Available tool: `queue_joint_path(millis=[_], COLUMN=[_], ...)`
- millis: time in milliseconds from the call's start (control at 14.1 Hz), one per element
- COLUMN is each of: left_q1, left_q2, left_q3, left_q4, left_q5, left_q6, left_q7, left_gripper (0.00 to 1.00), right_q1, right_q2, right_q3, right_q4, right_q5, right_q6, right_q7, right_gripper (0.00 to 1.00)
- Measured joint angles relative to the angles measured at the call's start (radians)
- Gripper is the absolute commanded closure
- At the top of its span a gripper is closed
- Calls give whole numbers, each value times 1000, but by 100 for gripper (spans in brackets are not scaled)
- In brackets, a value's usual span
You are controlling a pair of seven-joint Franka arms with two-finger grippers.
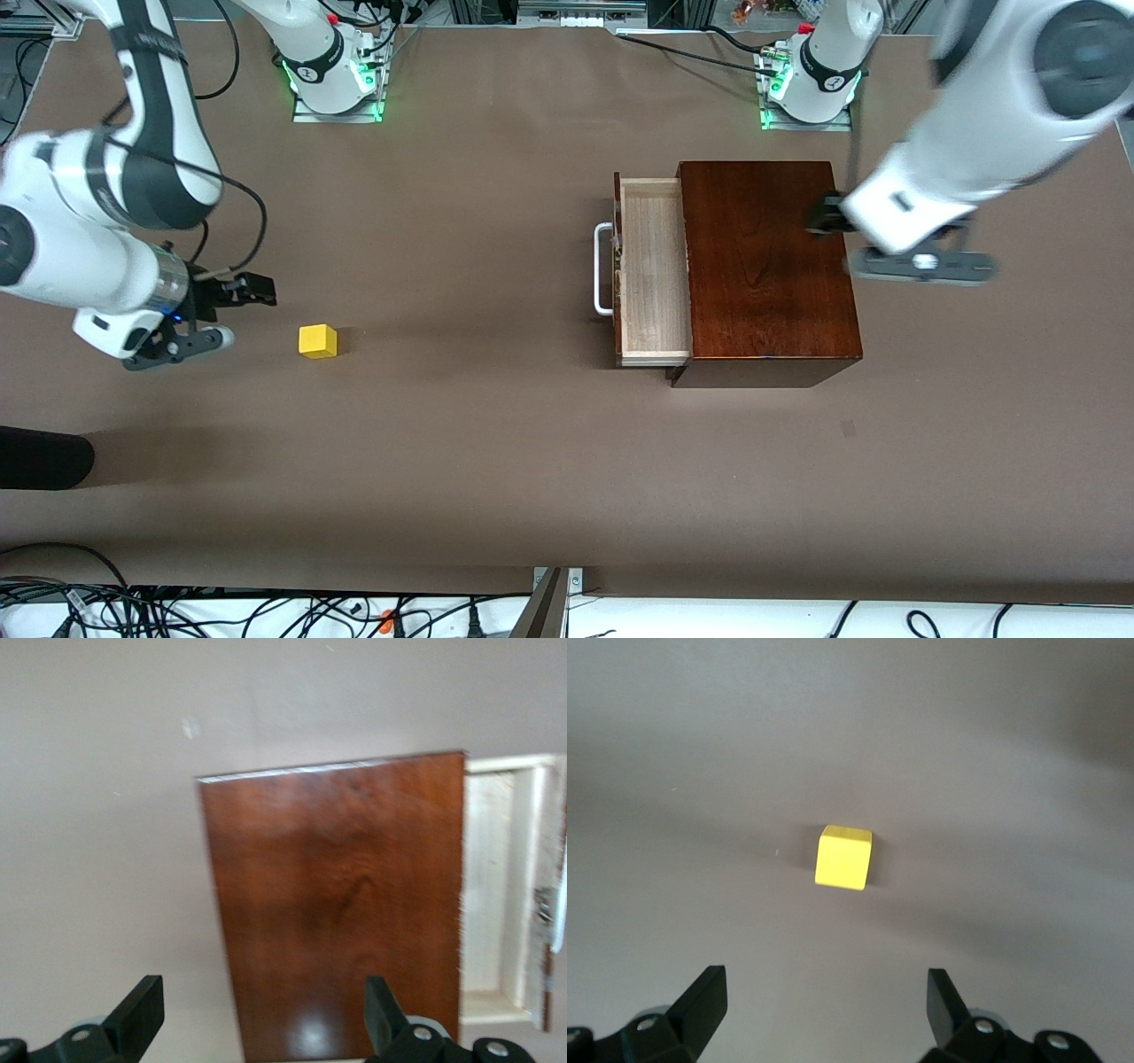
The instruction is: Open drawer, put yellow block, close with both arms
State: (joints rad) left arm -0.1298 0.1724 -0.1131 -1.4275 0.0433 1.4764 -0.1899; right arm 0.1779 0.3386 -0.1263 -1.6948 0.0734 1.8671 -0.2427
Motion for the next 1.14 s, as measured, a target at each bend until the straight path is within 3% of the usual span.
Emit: queue_joint_path(millis=[213,355,710,1135], left_q1=[43,48,50,58], left_q2=[-125,-178,-196,-200], left_q3=[64,86,148,164], left_q4=[-161,-226,-265,-274], left_q5=[-4,-4,-4,-4], left_q6=[143,173,180,171], left_q7=[25,32,139,156], left_gripper=[0,0,0,0], right_q1=[1,5,19,22], right_q2=[52,82,140,179], right_q3=[1,4,17,18], right_q4=[-45,-82,-167,-179], right_q5=[23,35,51,51], right_q6=[106,190,360,385], right_q7=[0,0,2,3], right_gripper=[0,0,0,1])
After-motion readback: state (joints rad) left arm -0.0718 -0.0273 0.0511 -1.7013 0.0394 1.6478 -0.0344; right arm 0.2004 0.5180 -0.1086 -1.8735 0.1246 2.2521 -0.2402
